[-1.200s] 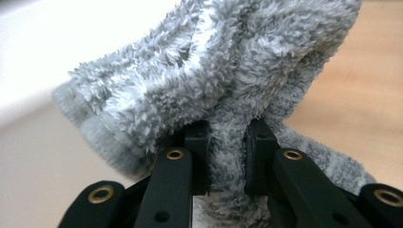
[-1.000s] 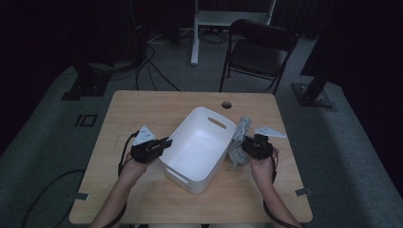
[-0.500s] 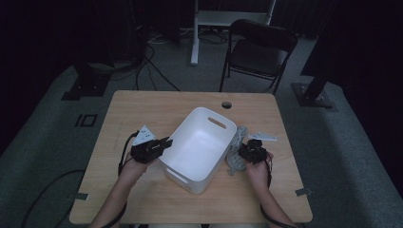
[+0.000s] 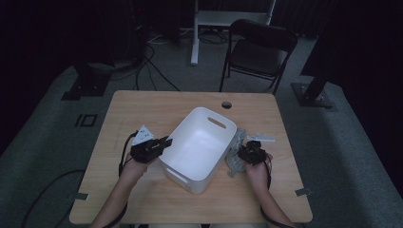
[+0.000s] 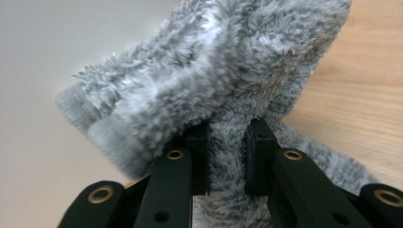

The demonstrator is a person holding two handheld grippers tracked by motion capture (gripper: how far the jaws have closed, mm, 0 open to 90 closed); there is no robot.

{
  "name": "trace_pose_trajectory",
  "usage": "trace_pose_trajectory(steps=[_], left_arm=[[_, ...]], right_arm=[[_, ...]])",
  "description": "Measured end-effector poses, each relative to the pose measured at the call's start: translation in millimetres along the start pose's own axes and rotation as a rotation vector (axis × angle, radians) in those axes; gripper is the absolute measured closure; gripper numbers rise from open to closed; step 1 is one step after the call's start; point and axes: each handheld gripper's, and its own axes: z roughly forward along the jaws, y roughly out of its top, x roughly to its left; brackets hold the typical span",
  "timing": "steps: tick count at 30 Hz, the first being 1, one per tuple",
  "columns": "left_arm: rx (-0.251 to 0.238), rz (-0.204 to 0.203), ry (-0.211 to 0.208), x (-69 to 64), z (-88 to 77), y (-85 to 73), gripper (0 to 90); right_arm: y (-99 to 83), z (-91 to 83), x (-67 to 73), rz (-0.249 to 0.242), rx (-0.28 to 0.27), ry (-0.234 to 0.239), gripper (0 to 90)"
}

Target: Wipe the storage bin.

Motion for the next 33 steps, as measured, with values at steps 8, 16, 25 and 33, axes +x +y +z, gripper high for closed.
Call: trace_pose_trajectory(steps=[8,16,25,33], left_arm=[[0.008,-0.018,-0.035,-0.6,-1.7,-0.5,69.5],[0.013,-0.012,-0.049,-4.3,-12.7,3.9,60.0],[0.05,-0.015,-0.086,-12.5,-21.8,-2.3,56.5],[0.024,0.028,-0.14,-21.2,-25.7,-4.8,48.3]], right_arm=[[8.3,-38.6,5.0,-0.027,-0.075,0.028,76.0],[2.0,-65.4,-4.2,-0.009,-0.09,0.022,75.8],[-7.3,-77.1,-9.0,0.012,-0.095,0.031,75.8],[-8.5,-76.3,-5.7,0.011,-0.088,0.043,75.7]])
